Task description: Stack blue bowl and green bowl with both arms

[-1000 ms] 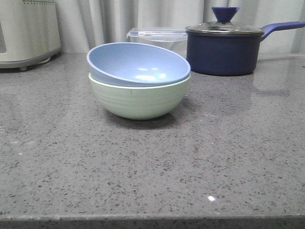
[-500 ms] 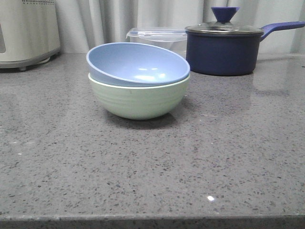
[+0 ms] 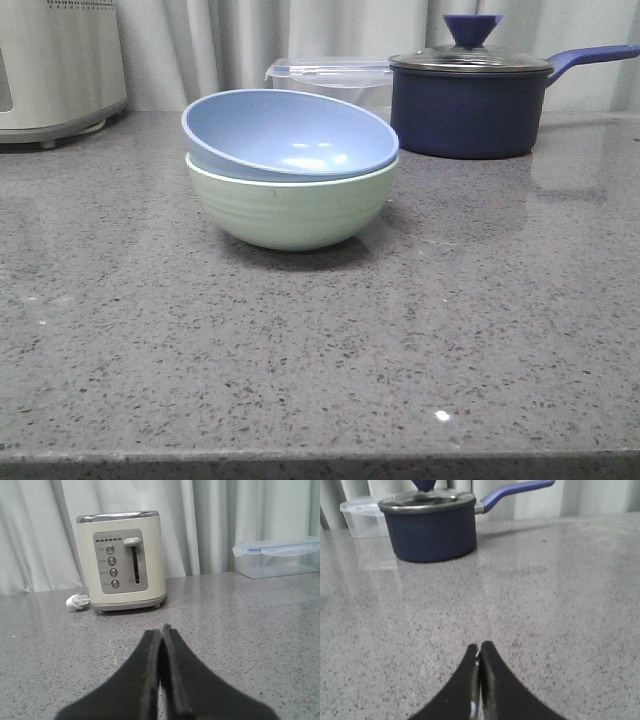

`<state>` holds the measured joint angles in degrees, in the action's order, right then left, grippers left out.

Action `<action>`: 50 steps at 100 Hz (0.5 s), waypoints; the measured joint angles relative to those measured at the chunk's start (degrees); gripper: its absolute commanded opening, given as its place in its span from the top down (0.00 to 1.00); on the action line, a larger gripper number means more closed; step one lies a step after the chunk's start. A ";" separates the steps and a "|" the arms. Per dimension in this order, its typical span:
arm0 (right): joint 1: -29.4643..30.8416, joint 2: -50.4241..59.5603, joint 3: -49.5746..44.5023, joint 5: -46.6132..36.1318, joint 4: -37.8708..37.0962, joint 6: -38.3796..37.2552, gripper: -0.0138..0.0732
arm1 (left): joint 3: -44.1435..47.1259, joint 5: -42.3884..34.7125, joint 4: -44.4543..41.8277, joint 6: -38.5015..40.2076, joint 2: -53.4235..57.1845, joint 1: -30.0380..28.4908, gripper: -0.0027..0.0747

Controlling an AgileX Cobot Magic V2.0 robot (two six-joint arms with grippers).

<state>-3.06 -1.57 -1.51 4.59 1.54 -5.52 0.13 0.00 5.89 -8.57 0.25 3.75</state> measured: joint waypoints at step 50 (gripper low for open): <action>0.00 2.13 -0.03 0.10 -0.26 0.00 0.85 | 0.00 0.00 0.00 0.00 0.00 0.00 0.99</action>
